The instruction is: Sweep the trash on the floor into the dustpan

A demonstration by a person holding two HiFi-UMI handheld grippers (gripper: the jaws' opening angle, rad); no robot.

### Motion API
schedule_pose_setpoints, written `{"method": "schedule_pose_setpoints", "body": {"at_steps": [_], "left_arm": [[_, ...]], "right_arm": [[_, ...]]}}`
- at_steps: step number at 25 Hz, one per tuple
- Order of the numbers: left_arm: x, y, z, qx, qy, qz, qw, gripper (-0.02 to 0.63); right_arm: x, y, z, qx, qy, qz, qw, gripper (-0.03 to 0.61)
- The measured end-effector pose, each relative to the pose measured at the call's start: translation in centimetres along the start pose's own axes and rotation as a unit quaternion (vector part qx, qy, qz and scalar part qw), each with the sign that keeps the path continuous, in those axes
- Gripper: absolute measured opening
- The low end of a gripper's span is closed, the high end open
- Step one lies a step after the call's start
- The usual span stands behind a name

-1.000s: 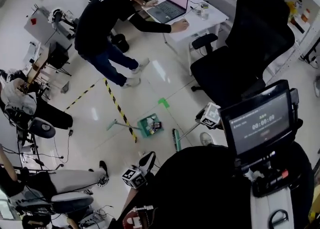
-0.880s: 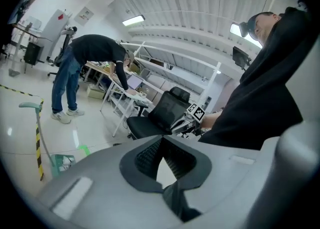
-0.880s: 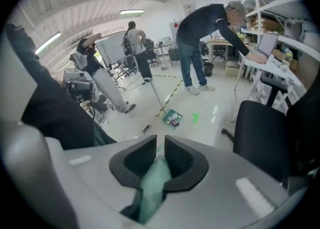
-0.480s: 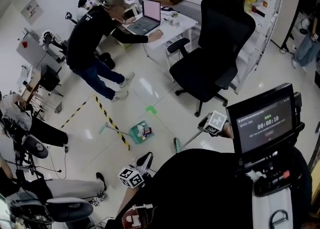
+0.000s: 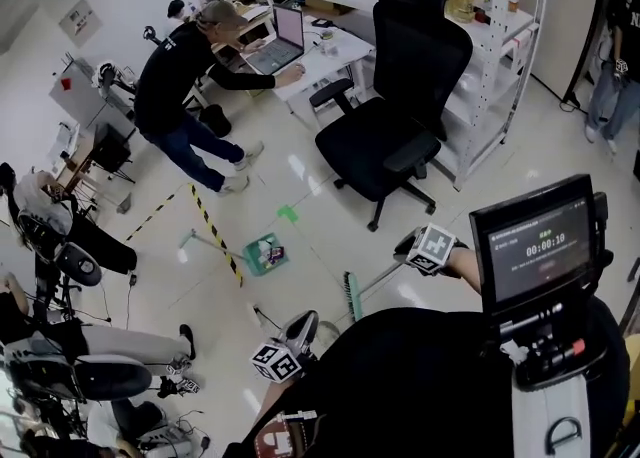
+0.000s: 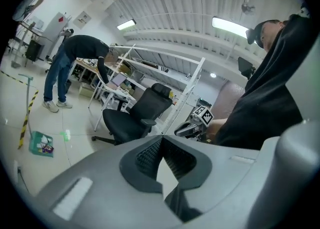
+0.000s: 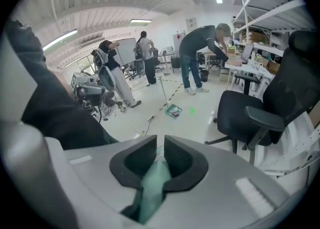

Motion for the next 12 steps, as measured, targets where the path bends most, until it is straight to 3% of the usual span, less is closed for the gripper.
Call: {"method": "schedule_pose_setpoints", "body": {"at_steps": [6,12], "left_arm": [[2.1,-2.0,-2.2,0.015,0.009,0.029,0.9994,-0.003],[0.9,-2.3,-1.9,0.038,0.009,0.046,0.9982,-0.003]], "right_arm": [[-0.6,0.5,-5.1,0.005,0.03,0.015,0.999,0.043],[-0.6,1.2,-5.3,-0.004,0.019,0.02,1.0,0.043]]}}
Point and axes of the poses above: the fingertips, and each gripper's own axes: y forward along the fingers, x to its right, z out of its top, the point moved 9 cm from there along -y, backward along the fingers, and after that the axes turned 11 degrees about z, right-handed, at the moved point
